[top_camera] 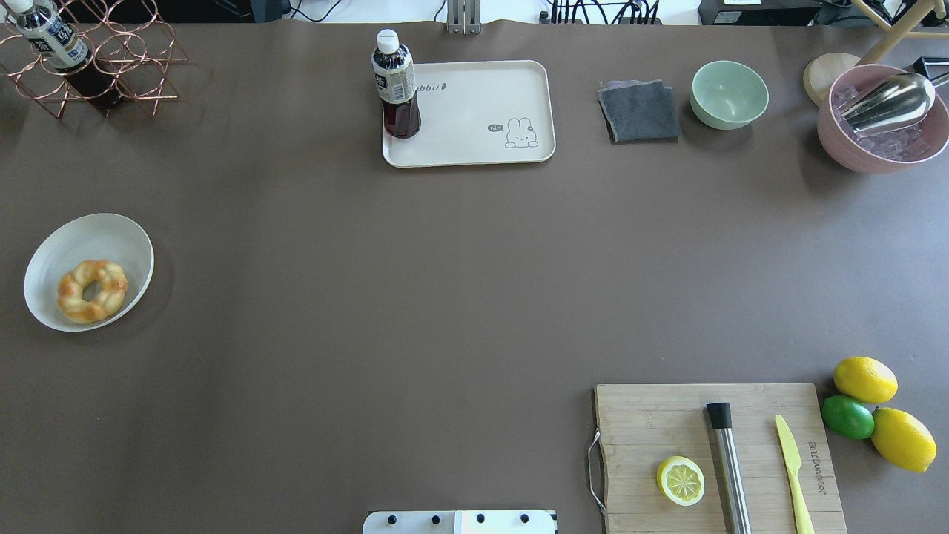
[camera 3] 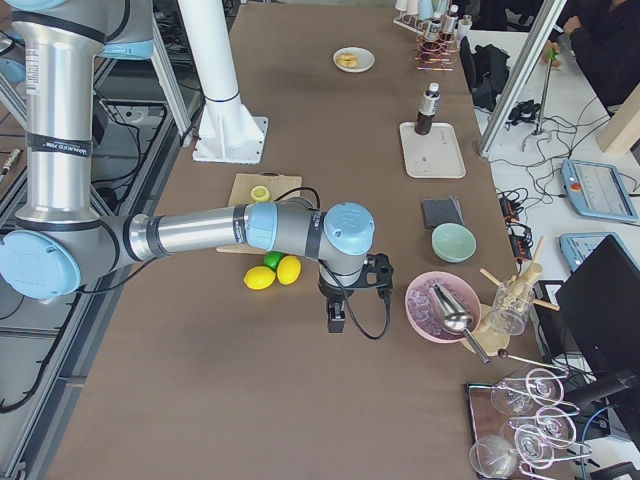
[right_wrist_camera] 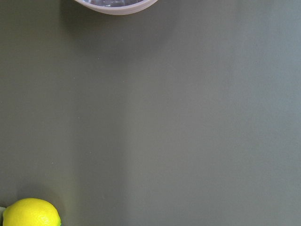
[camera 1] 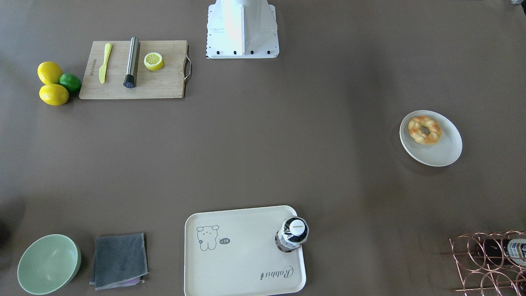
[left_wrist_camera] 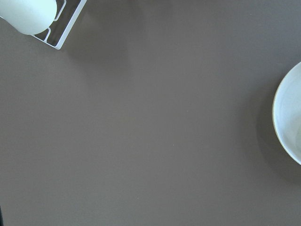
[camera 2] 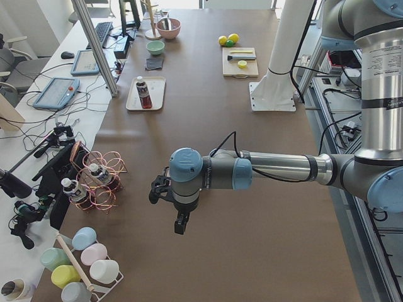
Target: Place donut on tray
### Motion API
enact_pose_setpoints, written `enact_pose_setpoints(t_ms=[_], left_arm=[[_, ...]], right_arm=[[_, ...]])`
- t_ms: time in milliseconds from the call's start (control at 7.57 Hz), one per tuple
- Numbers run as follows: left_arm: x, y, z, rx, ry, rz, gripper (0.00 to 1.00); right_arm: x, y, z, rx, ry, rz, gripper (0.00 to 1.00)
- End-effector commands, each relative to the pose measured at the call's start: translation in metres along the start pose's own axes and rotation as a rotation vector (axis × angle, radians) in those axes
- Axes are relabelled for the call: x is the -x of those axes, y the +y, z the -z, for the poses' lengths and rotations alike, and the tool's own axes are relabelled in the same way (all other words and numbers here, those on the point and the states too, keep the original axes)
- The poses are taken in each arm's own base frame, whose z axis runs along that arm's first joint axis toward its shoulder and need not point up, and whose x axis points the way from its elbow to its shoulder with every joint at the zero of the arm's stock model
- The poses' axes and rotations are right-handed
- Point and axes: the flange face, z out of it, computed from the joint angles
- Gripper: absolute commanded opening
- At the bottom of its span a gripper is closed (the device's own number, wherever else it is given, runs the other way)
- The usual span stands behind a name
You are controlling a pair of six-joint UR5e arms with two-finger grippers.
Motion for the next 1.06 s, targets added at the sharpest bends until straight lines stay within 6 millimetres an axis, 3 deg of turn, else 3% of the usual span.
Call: enact_pose_setpoints(t_ms=[0,396,660,925], left_arm=[[-0.006,-0.003,0.007,-0.014,-0.003,-0.010,0.98],[-0.004,-0.002,0.009,-0.020,-0.005,-0.012,0.98],[0.010,0.007,0.042,-0.089,-0.031,0.032,0.98],[0.008,0.001,0.045,-0.099,-0.022,0.154,0.98]], right_arm=[[0.002,-0.003,0.002,-0.003,0.002,0.004,1.00],[0.015,-0.023,0.022,-0.043,0.009,-0.011,1.00],[0.016,-0.026,0.035,-0.066,0.003,-0.038,1.00],[0.022,-0.030,0.043,-0.085,0.003,-0.060,1.00]])
